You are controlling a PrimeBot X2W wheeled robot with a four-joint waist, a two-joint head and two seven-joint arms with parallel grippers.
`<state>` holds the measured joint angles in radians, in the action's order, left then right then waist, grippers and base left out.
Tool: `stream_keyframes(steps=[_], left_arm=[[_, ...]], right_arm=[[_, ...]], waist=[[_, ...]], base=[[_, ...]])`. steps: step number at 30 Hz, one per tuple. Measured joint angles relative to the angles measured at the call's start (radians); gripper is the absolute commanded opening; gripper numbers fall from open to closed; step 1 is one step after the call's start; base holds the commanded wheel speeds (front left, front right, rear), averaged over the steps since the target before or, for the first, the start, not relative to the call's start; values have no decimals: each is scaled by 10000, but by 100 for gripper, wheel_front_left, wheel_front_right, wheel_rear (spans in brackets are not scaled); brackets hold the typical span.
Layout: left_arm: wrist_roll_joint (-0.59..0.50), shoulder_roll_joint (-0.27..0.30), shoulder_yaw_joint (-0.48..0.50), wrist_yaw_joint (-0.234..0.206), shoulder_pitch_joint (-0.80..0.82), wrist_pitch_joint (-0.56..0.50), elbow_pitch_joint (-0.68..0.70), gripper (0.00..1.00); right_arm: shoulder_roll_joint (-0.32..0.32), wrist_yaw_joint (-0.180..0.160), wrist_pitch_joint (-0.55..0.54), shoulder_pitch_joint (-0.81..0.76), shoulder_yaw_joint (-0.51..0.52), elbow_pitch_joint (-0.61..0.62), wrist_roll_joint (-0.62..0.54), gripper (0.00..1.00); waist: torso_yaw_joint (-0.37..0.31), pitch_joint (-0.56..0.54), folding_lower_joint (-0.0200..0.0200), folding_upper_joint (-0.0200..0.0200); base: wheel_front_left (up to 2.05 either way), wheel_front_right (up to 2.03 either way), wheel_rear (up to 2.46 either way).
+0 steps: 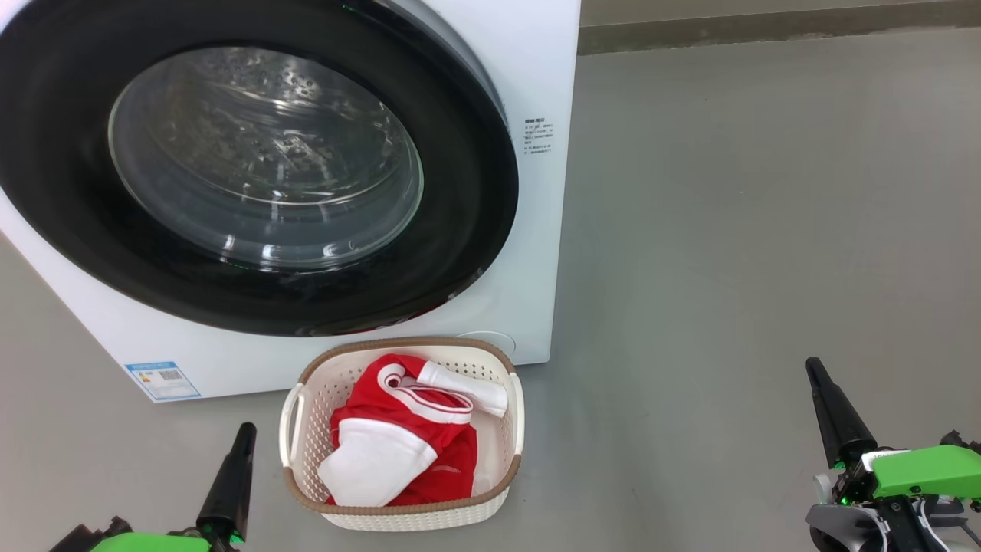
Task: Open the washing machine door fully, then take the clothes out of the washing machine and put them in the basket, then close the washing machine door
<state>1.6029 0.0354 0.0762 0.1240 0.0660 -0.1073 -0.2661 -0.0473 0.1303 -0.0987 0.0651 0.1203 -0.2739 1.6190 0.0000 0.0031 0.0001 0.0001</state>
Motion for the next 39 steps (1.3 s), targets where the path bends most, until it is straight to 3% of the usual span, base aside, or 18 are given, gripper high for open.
stream_keyframes(steps=[39], left_arm=[[0, 0, 13, 0, 0, -2, 0, 0]], right_arm=[[6, 0, -73, 0, 31, 0, -13, 0]], waist=[[0, 0, 0, 0]], base=[[0, 0, 0]])
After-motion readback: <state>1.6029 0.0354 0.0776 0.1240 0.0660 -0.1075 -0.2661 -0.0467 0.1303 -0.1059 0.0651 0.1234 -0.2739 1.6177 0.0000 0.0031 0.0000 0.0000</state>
